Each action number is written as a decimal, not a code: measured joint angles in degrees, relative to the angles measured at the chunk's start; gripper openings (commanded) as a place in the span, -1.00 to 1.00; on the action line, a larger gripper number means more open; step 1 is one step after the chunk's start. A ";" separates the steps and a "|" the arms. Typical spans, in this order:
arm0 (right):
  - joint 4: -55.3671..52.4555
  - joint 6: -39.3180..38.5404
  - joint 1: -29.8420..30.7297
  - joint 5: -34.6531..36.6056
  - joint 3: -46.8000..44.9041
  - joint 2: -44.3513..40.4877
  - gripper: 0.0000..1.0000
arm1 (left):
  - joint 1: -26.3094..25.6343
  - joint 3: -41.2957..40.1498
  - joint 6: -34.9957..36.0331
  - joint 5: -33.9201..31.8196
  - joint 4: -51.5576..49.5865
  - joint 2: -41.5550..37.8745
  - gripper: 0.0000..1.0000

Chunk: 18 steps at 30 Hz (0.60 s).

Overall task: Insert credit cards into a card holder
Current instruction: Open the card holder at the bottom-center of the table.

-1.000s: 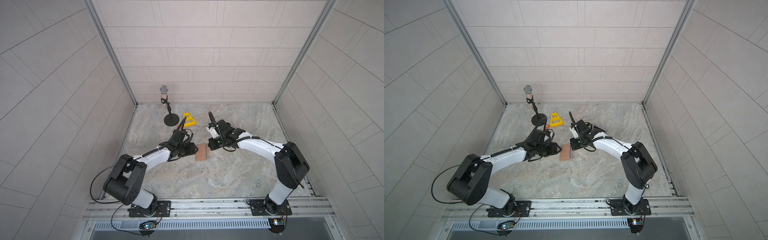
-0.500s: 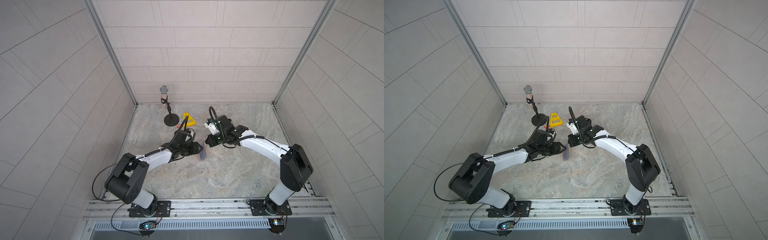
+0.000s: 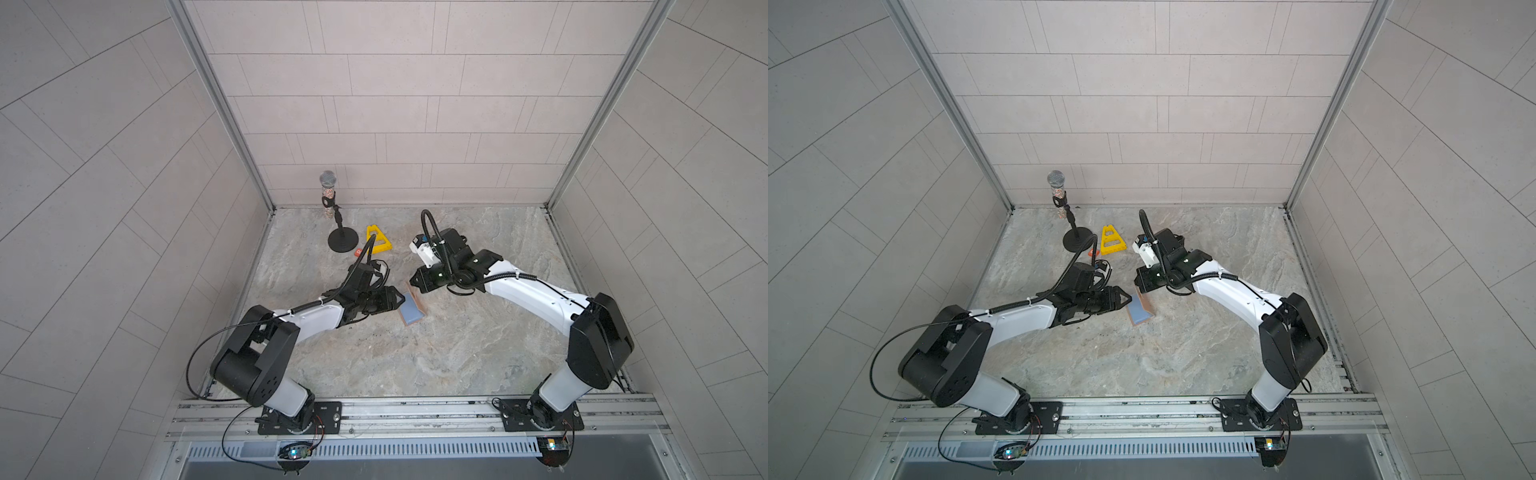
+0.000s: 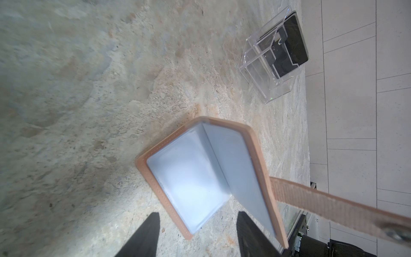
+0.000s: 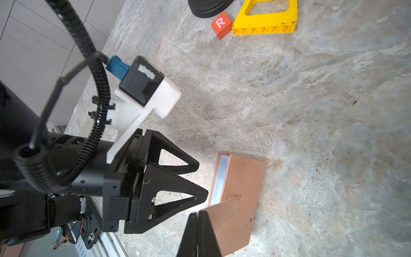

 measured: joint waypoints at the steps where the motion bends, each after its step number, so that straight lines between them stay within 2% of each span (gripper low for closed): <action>1: 0.33 0.20 0.00 -0.11 -0.28 0.04 -1.00 | 0.00 -0.22 -0.02 -0.13 0.04 0.00 0.23; 6: 1.57 1.33 -0.24 -0.33 -1.31 1.25 -1.00 | -0.11 -0.59 -0.02 -0.20 0.09 -0.02 0.19; 11: 4.83 3.48 -1.31 -3.17 -2.69 2.67 -1.00 | -0.11 -0.59 -0.11 -1.03 -0.17 -0.09 0.05; 16: 6.67 4.55 -1.44 -4.24 -3.87 4.61 -1.00 | -0.11 -0.59 0.31 -4.37 -2.49 -1.14 -0.32; 18: 6.86 4.76 -1.44 -4.39 -3.96 5.95 -1.00 | -0.11 -0.68 0.20 -6.91 -3.89 -2.47 -0.38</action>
